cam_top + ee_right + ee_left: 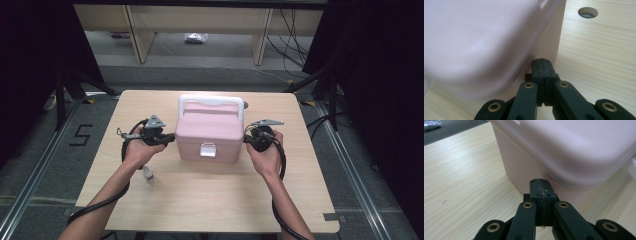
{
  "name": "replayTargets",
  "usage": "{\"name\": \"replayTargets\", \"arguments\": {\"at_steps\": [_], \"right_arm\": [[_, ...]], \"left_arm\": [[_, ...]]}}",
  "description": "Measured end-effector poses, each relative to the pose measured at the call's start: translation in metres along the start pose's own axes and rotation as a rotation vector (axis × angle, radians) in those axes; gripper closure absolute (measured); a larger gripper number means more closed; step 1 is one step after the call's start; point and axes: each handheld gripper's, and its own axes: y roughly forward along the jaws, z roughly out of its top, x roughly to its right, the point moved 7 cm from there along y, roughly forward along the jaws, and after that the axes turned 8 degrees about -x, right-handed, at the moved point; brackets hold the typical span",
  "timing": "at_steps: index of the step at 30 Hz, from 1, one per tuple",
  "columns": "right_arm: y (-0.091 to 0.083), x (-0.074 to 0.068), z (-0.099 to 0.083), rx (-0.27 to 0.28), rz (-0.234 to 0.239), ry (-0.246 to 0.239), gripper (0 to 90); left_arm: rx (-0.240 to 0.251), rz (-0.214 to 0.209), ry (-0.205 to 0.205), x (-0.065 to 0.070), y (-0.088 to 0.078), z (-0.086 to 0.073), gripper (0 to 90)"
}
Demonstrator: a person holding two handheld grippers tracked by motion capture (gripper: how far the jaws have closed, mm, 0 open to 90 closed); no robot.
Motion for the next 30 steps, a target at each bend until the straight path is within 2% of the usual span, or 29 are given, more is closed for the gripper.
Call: {"name": "replayTargets", "arguments": {"at_steps": [1,2,5,8,9,11,14,17,18,23,24,27,29,30], "right_arm": [[0.002,-0.002,0.001,0.000,-0.001,-0.009,90.0],[0.003,-0.006,0.002,0.004,0.005,0.004,90.0],[0.006,-0.009,0.005,-0.006,-0.001,-0.028,90.0],[0.009,-0.016,0.007,-0.008,0.016,-0.022,90.0],[0.011,-0.023,0.008,-0.021,0.027,-0.016,90.0],[0.013,-0.025,0.009,-0.013,0.024,-0.029,90.0],[0.017,-0.038,0.013,-0.021,0.041,-0.027,90.0],[0.021,-0.045,0.018,-0.011,0.047,-0.065,90.0],[0.021,-0.048,0.018,-0.024,0.043,-0.053,90.0],[0.027,-0.059,0.022,-0.019,0.067,-0.059,90.0],[0.029,-0.063,0.024,-0.013,0.066,-0.077,90.0],[0.031,-0.070,0.025,-0.021,0.075,-0.066,90.0],[0.032,-0.073,0.026,-0.023,0.066,-0.093,90.0],[0.033,-0.076,0.026,-0.027,0.080,-0.072,90.0]], "left_arm": [[0.001,0.004,-0.005,-0.002,-0.001,-0.001,89.7],[0.000,0.006,-0.011,-0.003,-0.002,-0.002,89.7],[-0.001,0.018,-0.015,-0.009,-0.006,-0.005,89.7],[-0.003,0.017,-0.021,-0.014,-0.009,-0.009,89.7],[-0.004,0.022,-0.025,-0.018,-0.013,-0.012,89.7],[-0.005,0.025,-0.029,-0.021,-0.015,-0.015,89.7],[-0.003,0.045,-0.040,-0.029,-0.022,-0.022,89.7],[-0.005,0.062,-0.043,-0.034,-0.028,-0.027,89.7],[-0.013,0.058,-0.044,-0.036,-0.031,-0.030,89.7],[-0.009,0.071,-0.057,-0.041,-0.038,-0.037,89.7],[-0.007,0.069,-0.060,-0.043,-0.041,-0.041,89.7],[-0.004,0.085,-0.068,-0.047,-0.045,-0.045,89.6],[-0.002,0.090,-0.070,-0.049,-0.048,-0.047,89.7],[-0.006,0.088,-0.071,-0.050,-0.049,-0.048,89.7]]}}
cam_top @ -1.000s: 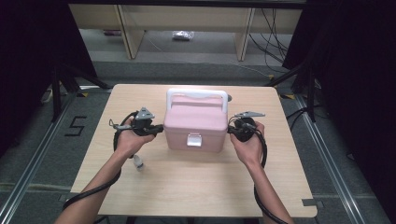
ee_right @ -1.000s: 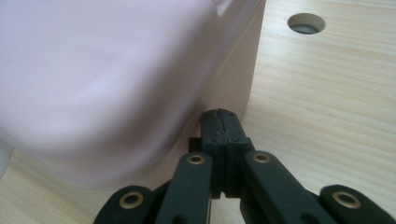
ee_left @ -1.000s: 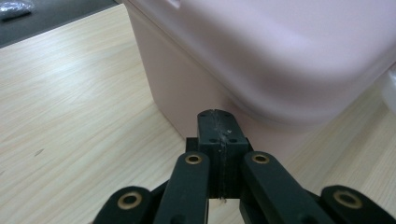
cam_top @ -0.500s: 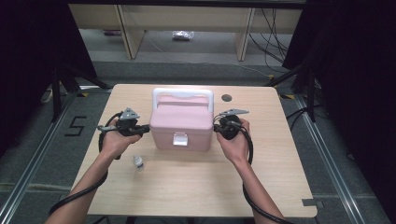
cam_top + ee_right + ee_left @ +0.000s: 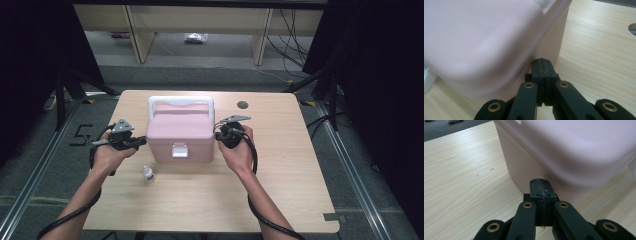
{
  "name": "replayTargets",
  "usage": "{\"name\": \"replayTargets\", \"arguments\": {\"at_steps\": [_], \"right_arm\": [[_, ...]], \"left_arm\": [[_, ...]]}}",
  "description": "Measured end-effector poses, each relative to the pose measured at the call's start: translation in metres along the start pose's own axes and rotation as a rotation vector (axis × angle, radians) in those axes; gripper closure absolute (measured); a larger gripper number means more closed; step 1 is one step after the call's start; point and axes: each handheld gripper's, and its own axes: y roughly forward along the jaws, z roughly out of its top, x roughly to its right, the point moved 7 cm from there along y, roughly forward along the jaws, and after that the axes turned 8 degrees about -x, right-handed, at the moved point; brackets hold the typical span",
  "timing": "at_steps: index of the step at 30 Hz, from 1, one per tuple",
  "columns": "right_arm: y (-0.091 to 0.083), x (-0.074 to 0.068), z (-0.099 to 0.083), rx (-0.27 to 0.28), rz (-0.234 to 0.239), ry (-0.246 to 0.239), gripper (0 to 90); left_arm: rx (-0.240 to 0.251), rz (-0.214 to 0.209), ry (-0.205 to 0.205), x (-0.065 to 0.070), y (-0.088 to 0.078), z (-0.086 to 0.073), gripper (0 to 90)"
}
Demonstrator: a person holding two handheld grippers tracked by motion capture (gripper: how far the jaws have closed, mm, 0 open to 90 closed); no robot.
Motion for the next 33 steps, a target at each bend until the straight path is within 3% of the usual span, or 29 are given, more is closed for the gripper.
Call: {"name": "replayTargets", "arguments": {"at_steps": [6,7,19,21,25,27,28,33], "right_arm": [[0.005,-0.010,0.003,0.003,0.016,-0.015,90.0],[0.006,-0.010,0.004,0.008,0.004,-0.039,90.0],[0.016,-0.031,0.010,-0.004,0.034,-0.043,90.0],[0.017,-0.031,0.012,-0.002,0.023,-0.073,90.0],[0.019,-0.034,0.013,-0.005,0.038,-0.047,90.0],[0.020,-0.033,0.015,0.007,0.031,-0.073,90.0],[0.019,-0.036,0.013,-0.008,0.039,-0.051,90.0],[0.019,-0.037,0.013,0.003,0.062,-0.047,90.0]], "left_arm": [[0.004,0.014,-0.025,-0.010,-0.006,-0.006,89.6],[0.005,0.019,-0.028,-0.012,-0.007,-0.007,89.6],[0.012,0.062,-0.065,-0.029,-0.015,-0.015,89.6],[0.006,0.061,-0.065,-0.031,-0.017,-0.017,89.6],[0.015,0.069,-0.073,-0.032,-0.018,-0.018,89.7],[0.017,0.065,-0.077,-0.033,-0.018,-0.019,89.6],[0.020,0.065,-0.078,-0.034,-0.018,-0.019,89.6],[0.018,0.070,-0.088,-0.034,-0.017,-0.019,89.6]]}}
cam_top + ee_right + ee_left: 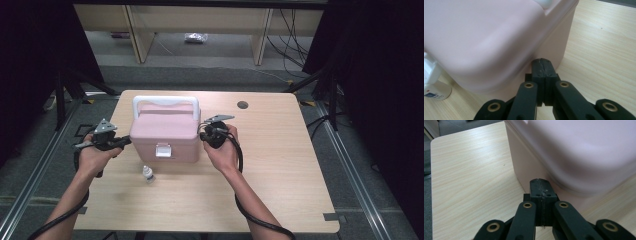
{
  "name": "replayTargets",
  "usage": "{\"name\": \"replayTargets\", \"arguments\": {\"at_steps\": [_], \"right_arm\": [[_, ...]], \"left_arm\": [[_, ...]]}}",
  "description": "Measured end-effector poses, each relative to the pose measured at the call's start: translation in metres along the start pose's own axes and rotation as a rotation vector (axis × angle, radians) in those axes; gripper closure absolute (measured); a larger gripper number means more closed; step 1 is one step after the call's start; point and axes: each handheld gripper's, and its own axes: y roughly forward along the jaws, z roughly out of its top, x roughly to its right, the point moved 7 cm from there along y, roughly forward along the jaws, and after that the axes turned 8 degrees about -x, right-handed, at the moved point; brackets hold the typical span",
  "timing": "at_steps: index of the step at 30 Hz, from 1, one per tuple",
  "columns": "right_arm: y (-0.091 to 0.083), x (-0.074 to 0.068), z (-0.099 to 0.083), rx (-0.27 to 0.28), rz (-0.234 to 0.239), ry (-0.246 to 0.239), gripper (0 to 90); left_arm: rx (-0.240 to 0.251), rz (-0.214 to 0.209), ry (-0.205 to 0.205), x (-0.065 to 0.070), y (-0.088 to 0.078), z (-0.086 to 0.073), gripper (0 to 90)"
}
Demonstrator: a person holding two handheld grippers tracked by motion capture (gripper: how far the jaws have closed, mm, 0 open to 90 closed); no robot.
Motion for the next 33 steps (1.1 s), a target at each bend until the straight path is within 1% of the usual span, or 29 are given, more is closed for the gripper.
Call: {"name": "replayTargets", "arguments": {"at_steps": [1,3,4,5,6,7,8,9,10,11,12,13,14,15,16,17,18,19,20,21,22,23,24,26,27,28,30,31,33], "right_arm": [[0.000,0.000,0.000,-0.001,-0.001,0.001,90.0],[-0.001,0.000,-0.001,0.000,0.000,0.003,90.0],[-0.001,0.001,0.000,0.005,-0.003,-0.019,90.0],[-0.002,0.000,-0.001,-0.002,0.006,-0.006,90.0],[-0.003,0.001,-0.002,0.000,0.008,-0.008,89.7],[-0.004,0.001,-0.002,0.007,0.009,-0.007,88.9],[-0.006,0.002,-0.003,-0.003,0.000,-0.013,88.1],[-0.006,0.002,-0.003,-0.003,0.000,-0.013,88.1],[-0.012,0.007,-0.004,0.015,-0.011,-0.021,85.9],[-0.012,0.007,-0.004,0.015,-0.011,-0.021,85.9],[-0.019,0.014,-0.008,0.009,-0.016,-0.004,83.5],[-0.021,0.017,-0.009,0.014,-0.026,-0.014,81.8],[-0.026,0.021,-0.011,0.016,-0.027,-0.016,79.4],[-0.029,0.025,-0.013,0.011,-0.035,-0.001,78.1],[-0.029,0.025,-0.013,0.011,-0.035,-0.001,78.1],[-0.036,0.031,-0.015,0.028,-0.040,0.009,75.6],[-0.038,0.035,-0.016,0.033,-0.041,-0.004,74.7],[-0.042,0.039,-0.018,0.037,-0.047,-0.002,73.9],[-0.045,0.041,-0.020,0.031,-0.056,0.008,73.3],[-0.045,0.041,-0.020,0.031,-0.056,0.008,73.3],[-0.049,0.046,-0.024,0.044,-0.057,0.027,71.9],[-0.050,0.047,-0.025,0.044,-0.051,0.031,71.5],[-0.052,0.049,-0.027,0.049,-0.062,0.024,71.2],[-0.054,0.049,-0.030,0.049,-0.059,0.044,70.5],[-0.055,0.047,-0.032,0.045,-0.049,0.058,70.4],[-0.056,0.049,-0.032,0.054,-0.050,0.034,70.4],[-0.058,0.048,-0.033,0.053,-0.047,0.042,70.4],[-0.060,0.048,-0.033,0.060,-0.051,0.027,70.1],[-0.062,0.048,-0.033,0.060,-0.061,0.022,70.0]], "left_arm": [[0.015,0.002,-0.015,0.001,0.001,0.001,89.6],[0.017,0.003,-0.015,0.001,0.001,0.001,88.9],[0.016,0.008,-0.005,-0.002,0.001,0.000,87.1],[0.014,0.014,-0.007,-0.002,0.000,0.000,84.6],[0.020,0.015,-0.008,-0.004,-0.001,0.000,82.5],[0.053,0.015,-0.036,-0.003,-0.002,0.002,79.9],[0.053,0.033,-0.027,-0.006,-0.007,0.001,77.3],[0.053,0.033,-0.027,-0.006,-0.007,0.001,74.1],[0.094,0.052,-0.061,-0.009,-0.014,0.003,70.6],[0.094,0.052,-0.061,-0.009,-0.014,0.003,67.8],[0.132,0.060,-0.092,-0.013,-0.022,0.006,64.1],[0.163,0.061,-0.110,-0.014,-0.028,0.008,61.3],[0.185,0.059,-0.128,-0.014,-0.032,0.011,58.1],[0.209,0.046,-0.145,-0.014,-0.036,0.013,56.0],[0.209,0.046,-0.145,-0.014,-0.036,0.013,54.1],[0.250,0.030,-0.169,-0.012,-0.042,0.020,52.7],[0.261,0.027,-0.171,-0.011,-0.045,0.022,51.8],[0.276,0.022,-0.181,-0.010,-0.048,0.025,50.7],[0.276,0.022,-0.181,-0.010,-0.048,0.025,49.8],[0.292,0.016,-0.194,-0.009,-0.049,0.028,49.8],[0.300,0.004,-0.203,-0.007,-0.051,0.031,48.0],[0.306,-0.018,-0.215,-0.003,-0.050,0.035,47.7],[0.305,-0.024,-0.216,-0.001,-0.049,0.037,47.6],[0.303,-0.034,-0.214,0.002,-0.047,0.041,47.4],[0.302,-0.042,-0.217,0.003,-0.045,0.042,47.1],[0.307,-0.053,-0.229,0.004,-0.043,0.045,46.9],[0.306,-0.056,-0.234,0.004,-0.042,0.046,46.4],[0.302,-0.060,-0.240,0.004,-0.039,0.050,46.3],[0.301,-0.062,-0.243,0.004,-0.038,0.051,46.1]]}}
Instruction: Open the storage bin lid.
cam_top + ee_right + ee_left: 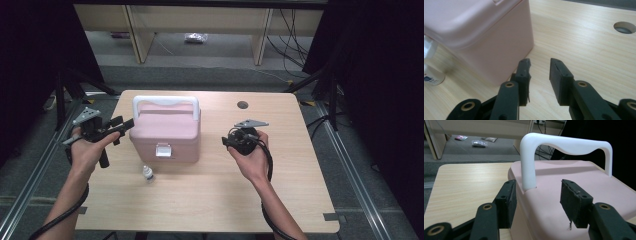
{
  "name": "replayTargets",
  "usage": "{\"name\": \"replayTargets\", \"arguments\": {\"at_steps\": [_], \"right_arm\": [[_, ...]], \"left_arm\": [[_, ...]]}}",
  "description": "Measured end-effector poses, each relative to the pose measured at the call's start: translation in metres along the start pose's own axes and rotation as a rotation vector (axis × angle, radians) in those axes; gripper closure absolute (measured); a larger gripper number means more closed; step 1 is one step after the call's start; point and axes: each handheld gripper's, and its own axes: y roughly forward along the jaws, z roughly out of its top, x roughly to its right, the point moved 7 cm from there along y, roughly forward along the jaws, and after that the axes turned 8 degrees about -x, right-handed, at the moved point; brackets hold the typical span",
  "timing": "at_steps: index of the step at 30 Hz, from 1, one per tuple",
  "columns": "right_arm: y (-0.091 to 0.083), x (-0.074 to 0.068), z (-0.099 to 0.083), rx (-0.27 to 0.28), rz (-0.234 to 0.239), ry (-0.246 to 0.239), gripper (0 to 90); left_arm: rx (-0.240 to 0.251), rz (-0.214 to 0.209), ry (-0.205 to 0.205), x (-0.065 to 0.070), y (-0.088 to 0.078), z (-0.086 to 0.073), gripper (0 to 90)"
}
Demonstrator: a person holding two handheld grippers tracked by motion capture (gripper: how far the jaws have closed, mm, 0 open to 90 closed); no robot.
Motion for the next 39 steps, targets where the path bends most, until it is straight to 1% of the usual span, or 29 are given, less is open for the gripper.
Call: {"name": "replayTargets", "arguments": {"at_steps": [1,2,3,4,6,9,10,12,15,16,17,18,19,20,23,24,27,28,29,30,31,32,33,34,35,36,37,38,39], "right_arm": [[-0.002,-0.004,0.000,0.010,0.022,0.020,69.7],[-0.002,-0.005,0.000,0.008,0.028,0.016,69.5],[-0.002,-0.005,0.000,0.008,0.028,0.016,69.5],[-0.004,-0.004,0.000,0.008,0.013,-0.006,69.3],[-0.004,-0.005,-0.001,0.011,0.016,-0.018,69.2],[-0.004,-0.006,-0.002,0.012,0.029,-0.007,69.2],[-0.004,-0.007,-0.003,0.015,0.033,0.009,69.1],[-0.004,-0.007,-0.003,0.011,0.025,-0.001,69.0],[-0.005,-0.009,-0.002,0.021,0.031,-0.010,68.9],[-0.006,-0.012,-0.002,0.021,0.024,0.003,68.7],[-0.005,-0.012,-0.002,0.024,0.036,-0.008,68.6],[-0.005,-0.012,-0.002,0.024,0.036,-0.008,68.6],[-0.005,-0.016,-0.002,0.018,0.037,0.007,68.5],[-0.004,-0.018,-0.001,0.022,0.042,0.005,68.5],[-0.003,-0.020,0.000,0.028,0.045,-0.001,68.7],[-0.003,-0.023,0.000,0.027,0.051,-0.009,69.0],[-0.002,-0.026,-0.001,0.026,0.058,-0.010,69.3],[-0.002,-0.027,-0.001,0.023,0.060,-0.017,70.9],[-0.003,-0.028,-0.001,0.024,0.052,-0.019,72.1],[-0.002,-0.029,0.000,0.034,0.065,-0.041,74.0],[-0.002,-0.031,0.000,0.030,0.068,-0.042,74.0],[-0.002,-0.032,0.000,0.028,0.071,-0.046,79.1],[-0.002,-0.032,0.000,0.028,0.071,-0.046,79.1],[-0.001,-0.035,0.000,0.026,0.070,-0.048,85.2],[-0.001,-0.035,0.000,0.026,0.070,-0.048,85.2],[0.000,-0.039,-0.001,-0.001,0.082,-0.054,90.0],[0.001,-0.042,-0.001,-0.001,0.099,-0.051,90.0],[0.002,-0.044,-0.001,-0.005,0.103,-0.062,90.0],[0.002,-0.046,-0.001,-0.011,0.101,-0.050,90.0]], "left_arm": [[0.004,-0.001,-0.006,0.000,0.002,0.001,45.9],[0.005,-0.001,-0.020,-0.001,0.004,0.004,45.8],[0.005,-0.001,-0.020,-0.001,0.004,0.004,45.7],[0.001,0.006,-0.028,-0.002,0.007,0.007,45.6],[0.000,0.007,-0.029,-0.002,0.010,0.009,45.4],[-0.004,0.014,-0.036,-0.003,0.012,0.012,45.5],[-0.005,0.014,-0.035,-0.004,0.014,0.013,45.5],[-0.014,0.012,-0.035,-0.004,0.017,0.017,45.5],[-0.016,0.007,-0.030,-0.003,0.020,0.020,45.5],[-0.028,0.010,-0.030,-0.003,0.024,0.020,45.7],[-0.041,0.013,-0.028,-0.004,0.028,0.020,45.7],[-0.041,0.013,-0.028,-0.004,0.028,0.020,45.9],[-0.058,0.023,-0.030,-0.006,0.035,0.021,46.2],[-0.067,0.027,-0.036,-0.007,0.040,0.021,46.5],[-0.077,0.031,-0.033,-0.008,0.047,0.022,49.7],[-0.089,0.030,-0.025,-0.007,0.052,0.023,52.5],[-0.089,0.032,-0.013,-0.005,0.055,0.024,61.6],[-0.100,0.070,0.015,-0.006,0.056,0.025,66.5],[-0.100,0.070,0.015,-0.006,0.056,0.025,70.7],[-0.103,0.064,-0.014,-0.007,0.055,0.025,71.7],[-0.103,0.064,-0.014,-0.007,0.055,0.025,72.1],[-0.106,0.053,-0.033,-0.008,0.054,0.025,72.4],[-0.106,0.053,-0.033,-0.008,0.054,0.025,72.6],[-0.110,0.054,-0.037,-0.007,0.053,0.026,72.8],[-0.110,0.054,-0.037,-0.007,0.053,0.026,72.8],[-0.121,0.050,-0.040,-0.007,0.053,0.028,72.9],[-0.124,0.048,-0.042,-0.007,0.053,0.029,72.9],[-0.132,0.052,-0.046,-0.007,0.053,0.029,72.9],[-0.139,0.050,-0.048,-0.008,0.054,0.030,72.9]]}}
